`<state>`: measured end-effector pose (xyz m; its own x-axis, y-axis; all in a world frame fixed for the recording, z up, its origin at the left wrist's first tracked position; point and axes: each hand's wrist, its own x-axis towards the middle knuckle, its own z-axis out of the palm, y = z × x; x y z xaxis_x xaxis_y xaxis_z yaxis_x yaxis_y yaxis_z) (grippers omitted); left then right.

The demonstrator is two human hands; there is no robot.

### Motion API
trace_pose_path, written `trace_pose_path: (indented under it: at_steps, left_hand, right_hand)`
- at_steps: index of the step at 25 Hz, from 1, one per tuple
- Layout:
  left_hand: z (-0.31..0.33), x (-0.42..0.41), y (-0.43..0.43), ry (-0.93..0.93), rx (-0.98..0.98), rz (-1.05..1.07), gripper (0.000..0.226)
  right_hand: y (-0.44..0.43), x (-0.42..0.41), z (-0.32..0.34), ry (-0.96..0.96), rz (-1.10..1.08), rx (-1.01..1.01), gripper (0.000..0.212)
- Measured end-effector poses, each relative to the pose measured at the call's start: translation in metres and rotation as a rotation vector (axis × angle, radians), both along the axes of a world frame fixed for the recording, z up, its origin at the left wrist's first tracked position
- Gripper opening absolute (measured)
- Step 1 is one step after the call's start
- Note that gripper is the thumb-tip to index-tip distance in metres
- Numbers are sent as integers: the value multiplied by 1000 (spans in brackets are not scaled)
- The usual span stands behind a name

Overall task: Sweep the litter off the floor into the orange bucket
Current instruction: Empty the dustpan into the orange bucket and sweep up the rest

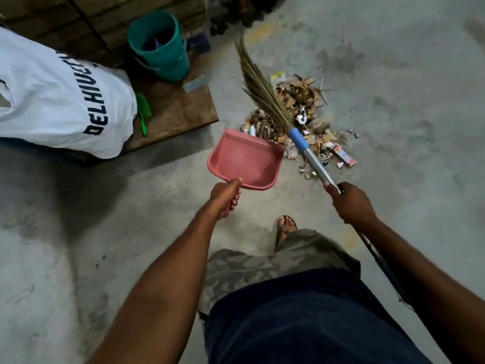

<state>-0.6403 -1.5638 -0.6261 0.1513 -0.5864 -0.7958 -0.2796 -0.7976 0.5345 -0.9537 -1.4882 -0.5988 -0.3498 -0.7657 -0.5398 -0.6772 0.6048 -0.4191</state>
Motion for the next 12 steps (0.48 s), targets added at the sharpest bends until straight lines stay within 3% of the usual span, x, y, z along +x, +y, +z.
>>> trace_pose_path:
  at_steps: [5,12]
  left_hand:
    - [-31,37,-78,7,64,-101,29]
    - [-158,113,-183,-6,169,-234,30]
  right_hand:
    - [-61,53,-24,72,-22,67,56]
    - [-124,120,-125,177,-144,94,54]
